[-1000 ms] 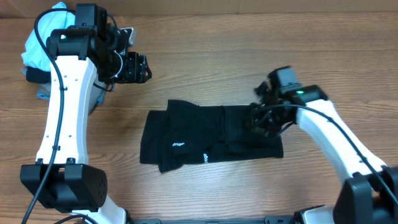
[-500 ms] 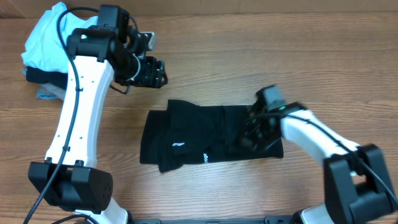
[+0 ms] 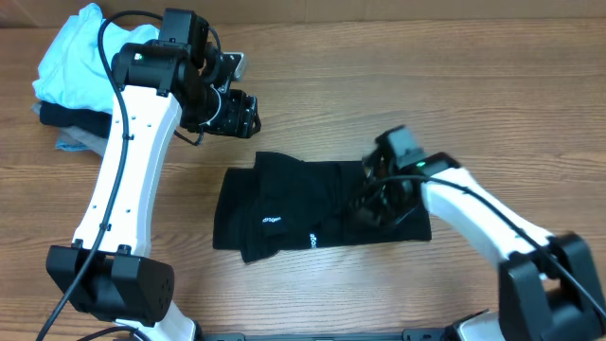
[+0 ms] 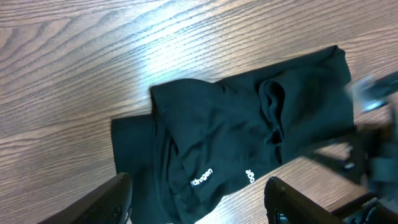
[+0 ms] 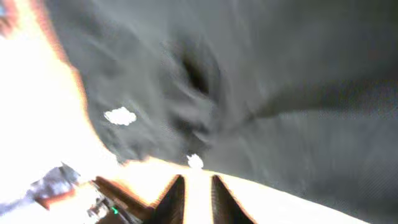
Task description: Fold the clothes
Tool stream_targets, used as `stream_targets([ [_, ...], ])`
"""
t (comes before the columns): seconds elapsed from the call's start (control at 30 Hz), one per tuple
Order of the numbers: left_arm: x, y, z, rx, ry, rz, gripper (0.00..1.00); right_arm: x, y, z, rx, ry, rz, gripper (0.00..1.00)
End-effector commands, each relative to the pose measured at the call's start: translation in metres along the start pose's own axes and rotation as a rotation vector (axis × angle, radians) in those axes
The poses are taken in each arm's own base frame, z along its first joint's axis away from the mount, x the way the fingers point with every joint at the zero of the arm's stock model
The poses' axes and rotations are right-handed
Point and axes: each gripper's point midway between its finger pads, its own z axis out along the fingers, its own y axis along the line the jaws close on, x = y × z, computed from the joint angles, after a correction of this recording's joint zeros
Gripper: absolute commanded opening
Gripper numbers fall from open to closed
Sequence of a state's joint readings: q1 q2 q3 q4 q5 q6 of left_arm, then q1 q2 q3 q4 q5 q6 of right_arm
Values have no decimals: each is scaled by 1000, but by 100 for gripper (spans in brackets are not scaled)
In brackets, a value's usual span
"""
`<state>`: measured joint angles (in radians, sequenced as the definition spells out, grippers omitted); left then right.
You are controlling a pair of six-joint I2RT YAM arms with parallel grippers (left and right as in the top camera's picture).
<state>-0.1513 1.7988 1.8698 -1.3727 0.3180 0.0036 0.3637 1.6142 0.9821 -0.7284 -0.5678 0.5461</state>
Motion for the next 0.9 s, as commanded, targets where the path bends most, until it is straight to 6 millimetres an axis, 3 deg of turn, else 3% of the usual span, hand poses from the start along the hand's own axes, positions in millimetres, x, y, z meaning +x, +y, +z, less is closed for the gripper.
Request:
stream_targets([
  [0.0, -2, -13, -14, -1, -43, 56, 72, -33, 15, -22, -37, -138, -62, 27],
  [0.17, -5, -21, -12, 5, -53, 83, 72, -55, 4, -15, 28, -220, -50, 28],
  [0.23, -6, -22, -12, 6, -56, 84, 72, -63, -7, -5, 80, -241, -11, 18],
  [0.37, -6, -22, -12, 6, -55, 84, 72, -76, -20, 23, 95, -236, 73, 9],
  [0.53, -4, -22, -12, 6, -49, 83, 72, -81, -4, 52, -47, -164, 55, 4],
  [0.67, -4, -21, -12, 1, -46, 81, 73, -86, 16, 42, -128, -166, -43, 4],
  [0.77, -3, -20, -12, -1, -43, 80, 76, -91, 26, 16, -160, -175, -120, 8],
  [0.87, -1, -19, -12, -6, -36, 78, 78, -90, 33, -22, -165, -187, -190, 20],
])
